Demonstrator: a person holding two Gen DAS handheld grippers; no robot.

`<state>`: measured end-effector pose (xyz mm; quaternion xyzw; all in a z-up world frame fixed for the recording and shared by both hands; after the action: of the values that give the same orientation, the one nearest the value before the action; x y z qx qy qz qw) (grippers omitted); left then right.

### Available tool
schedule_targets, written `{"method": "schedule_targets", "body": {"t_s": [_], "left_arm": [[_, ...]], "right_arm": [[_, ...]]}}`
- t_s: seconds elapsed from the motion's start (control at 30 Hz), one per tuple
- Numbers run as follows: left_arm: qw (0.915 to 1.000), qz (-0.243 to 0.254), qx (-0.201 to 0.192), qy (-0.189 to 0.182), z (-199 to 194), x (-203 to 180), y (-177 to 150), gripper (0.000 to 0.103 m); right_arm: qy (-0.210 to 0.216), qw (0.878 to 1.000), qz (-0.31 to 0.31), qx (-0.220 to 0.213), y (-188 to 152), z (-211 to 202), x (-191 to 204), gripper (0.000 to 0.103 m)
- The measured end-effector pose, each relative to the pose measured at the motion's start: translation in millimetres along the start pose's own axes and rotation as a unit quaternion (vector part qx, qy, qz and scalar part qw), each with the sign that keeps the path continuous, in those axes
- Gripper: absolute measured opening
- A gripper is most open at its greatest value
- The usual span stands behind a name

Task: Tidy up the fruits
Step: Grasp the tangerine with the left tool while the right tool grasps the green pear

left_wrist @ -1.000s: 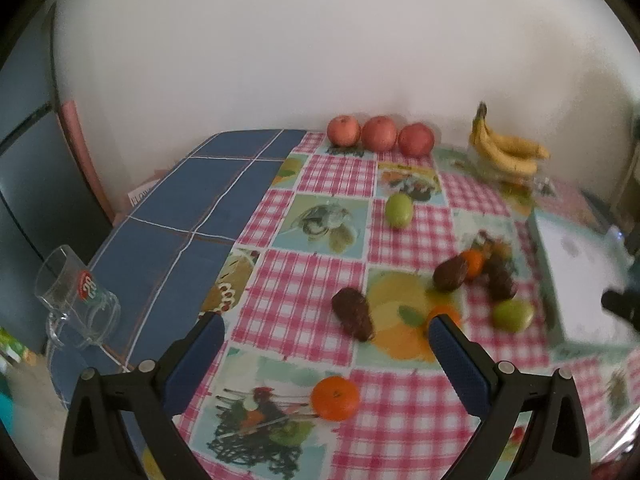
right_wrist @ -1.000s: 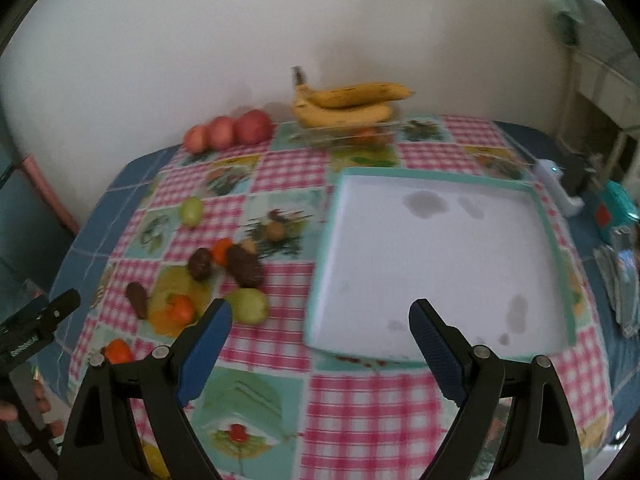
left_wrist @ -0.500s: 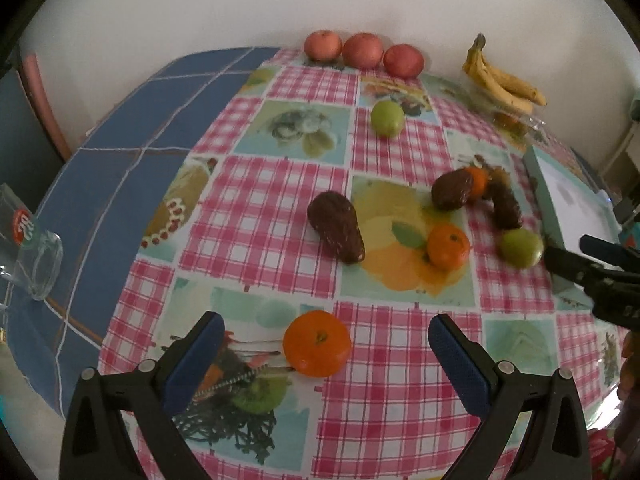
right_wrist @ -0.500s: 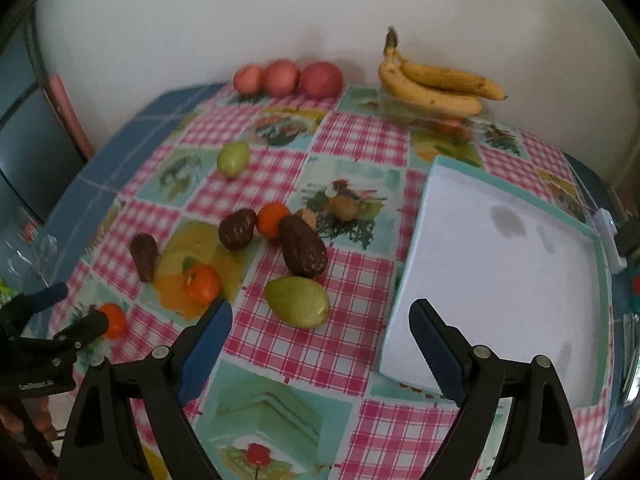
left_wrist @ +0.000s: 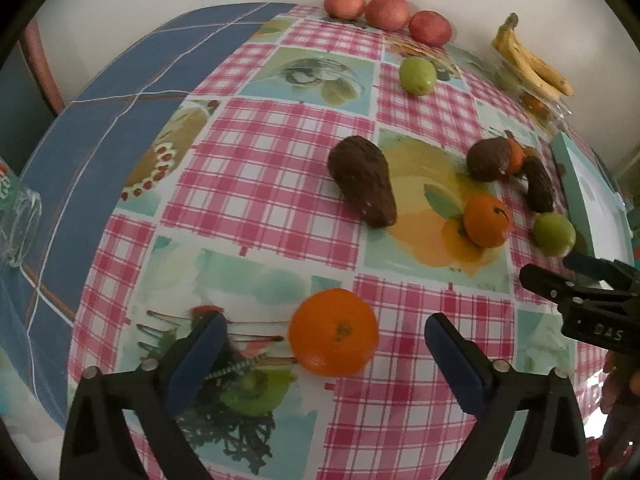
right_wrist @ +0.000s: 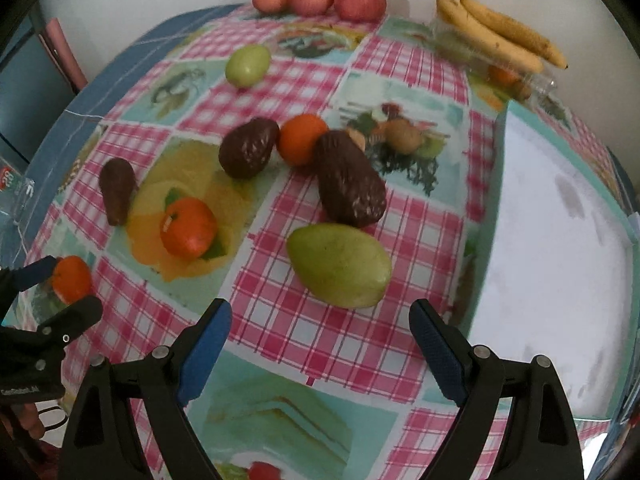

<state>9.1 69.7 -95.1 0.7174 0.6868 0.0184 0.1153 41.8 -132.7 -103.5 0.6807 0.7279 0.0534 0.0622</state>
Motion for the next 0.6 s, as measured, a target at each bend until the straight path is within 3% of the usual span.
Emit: {"method": "schedule_targets", "body": {"t_s": [0.2,0.27,0.33,0.4,0.47,0.6], "left_arm": [[1.0000,-0.003,-0.003,0.003,-1,2,-2,0.094],[0.9999,-0.006,-0.007,0.005,-2,4,-1,0.088],[0.9999,-0.009,-0.011,0.008,-5,7,-2,0.075],[0.9998,-0.011,-0.014,0.006,-7,7,-3,0.071],[0.9998,-0.009,-0.015,0.003,-9,7,-3,0.066],[0.9999,-0.003,-0.015,-0.001,-10,2,-5,0.053]], "right_arm": [[-0.006,1.000,0.009,-0.002,8,11,-2,0.090],[-0.008,1.000,0.012,-0.004,10,12,-1,0.090],[-0.008,1.000,0.017,-0.005,11,12,-1,0.090],[-0.010,1.000,0.022,-0.011,18,14,0,0.086],[-0.010,0.999,0.026,-0.020,22,11,-1,0.070],[-0.013,0.999,0.027,-0.023,28,8,-2,0.059]]}}
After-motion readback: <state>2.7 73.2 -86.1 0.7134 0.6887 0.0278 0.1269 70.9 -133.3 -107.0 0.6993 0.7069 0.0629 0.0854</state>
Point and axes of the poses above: each gripper's, at about its wrist camera, not at the fingertips, and z roughly the way its jaws point, x to its left, y to its top, the point moved 2 cm from there along z, roughly the way its jaws point, and after that the axes turned 10 degrees about x, right-handed, at the moved point
